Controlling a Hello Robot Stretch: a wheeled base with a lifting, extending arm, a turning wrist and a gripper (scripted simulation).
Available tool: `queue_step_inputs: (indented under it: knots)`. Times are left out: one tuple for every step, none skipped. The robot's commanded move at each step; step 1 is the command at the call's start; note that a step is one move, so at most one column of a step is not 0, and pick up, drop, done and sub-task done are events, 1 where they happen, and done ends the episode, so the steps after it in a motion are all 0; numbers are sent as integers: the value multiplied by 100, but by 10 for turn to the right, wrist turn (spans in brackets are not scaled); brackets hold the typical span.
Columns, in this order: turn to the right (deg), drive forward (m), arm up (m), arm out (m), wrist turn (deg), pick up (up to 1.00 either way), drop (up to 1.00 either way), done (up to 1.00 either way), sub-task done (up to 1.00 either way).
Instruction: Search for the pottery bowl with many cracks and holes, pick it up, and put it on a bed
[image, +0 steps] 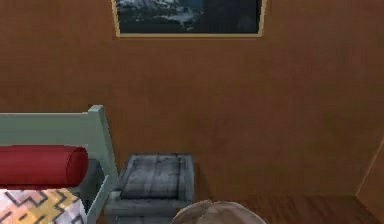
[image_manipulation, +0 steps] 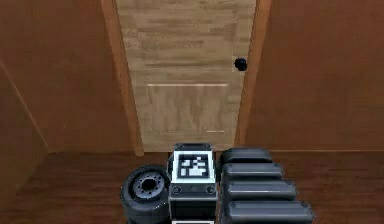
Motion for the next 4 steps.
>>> queue_step_inputs:
  knots:
    - [0, 35, 0, 0, 0, 0, 0, 0, 0]
    - [450, 0, 0, 0, 0, 0, 0, 0, 0]
    - [450, 0, 0, 0, 0, 0, 0, 0, 0]
    - [-450, 0, 0, 0, 0, 0, 0, 0, 0]
